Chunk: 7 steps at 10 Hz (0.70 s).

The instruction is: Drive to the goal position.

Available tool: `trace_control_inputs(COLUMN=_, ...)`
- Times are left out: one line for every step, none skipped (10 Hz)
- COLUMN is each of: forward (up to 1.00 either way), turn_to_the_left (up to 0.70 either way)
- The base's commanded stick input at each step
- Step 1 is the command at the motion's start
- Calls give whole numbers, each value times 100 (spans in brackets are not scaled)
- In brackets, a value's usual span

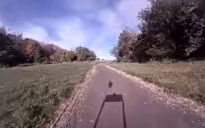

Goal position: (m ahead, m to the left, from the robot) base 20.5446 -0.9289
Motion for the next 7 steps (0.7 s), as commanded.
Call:
trace_control_inputs(forward=70, turn_to_the_left=0)
trace_control_inputs(forward=70, turn_to_the_left=0)
trace_control_inputs(forward=70, turn_to_the_left=0)
trace_control_inputs(forward=70, turn_to_the_left=0)
trace_control_inputs(forward=70, turn_to_the_left=0)
trace_control_inputs(forward=70, turn_to_the_left=0)
trace_control_inputs(forward=70, turn_to_the_left=0)
